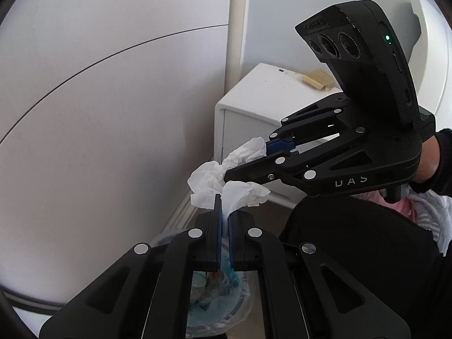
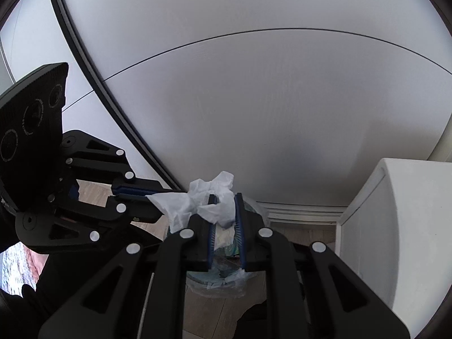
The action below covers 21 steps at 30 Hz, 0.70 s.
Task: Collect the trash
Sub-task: 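Lift the tissue with both tools and carry it over the bin, then open both tools to drop the tissue into the bin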
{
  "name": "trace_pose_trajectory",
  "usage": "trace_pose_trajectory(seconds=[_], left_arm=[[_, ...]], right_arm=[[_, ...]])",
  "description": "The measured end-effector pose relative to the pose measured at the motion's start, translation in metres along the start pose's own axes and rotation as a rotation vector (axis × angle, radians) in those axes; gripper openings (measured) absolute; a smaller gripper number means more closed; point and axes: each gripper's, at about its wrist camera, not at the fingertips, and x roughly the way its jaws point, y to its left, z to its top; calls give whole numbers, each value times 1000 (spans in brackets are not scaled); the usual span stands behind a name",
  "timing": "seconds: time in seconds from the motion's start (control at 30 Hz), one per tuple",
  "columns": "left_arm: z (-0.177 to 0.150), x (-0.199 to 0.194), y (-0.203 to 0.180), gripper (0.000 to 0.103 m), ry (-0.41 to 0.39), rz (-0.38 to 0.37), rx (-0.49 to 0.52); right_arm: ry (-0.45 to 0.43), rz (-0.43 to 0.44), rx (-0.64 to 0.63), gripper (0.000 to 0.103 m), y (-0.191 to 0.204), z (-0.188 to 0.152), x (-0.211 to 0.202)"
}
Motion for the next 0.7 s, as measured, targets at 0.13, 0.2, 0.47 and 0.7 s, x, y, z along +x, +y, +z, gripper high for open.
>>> trace_pose_trajectory(seconds=[0.13,0.2,0.47,0.7], left_arm=[[-29,-1,16,2,28,20,-65],[-41,0,23,2,42,29,-90],[-79,17,47,2,87,36,-198],[-101,53,61,2,151,10,-252]], right_arm=[[45,41,-1,14,9,-1,36],[67,58,-6,14,14,-2,52],[140,90,13,14,24,-10,99],[222,104,45,14,20,-33,142]])
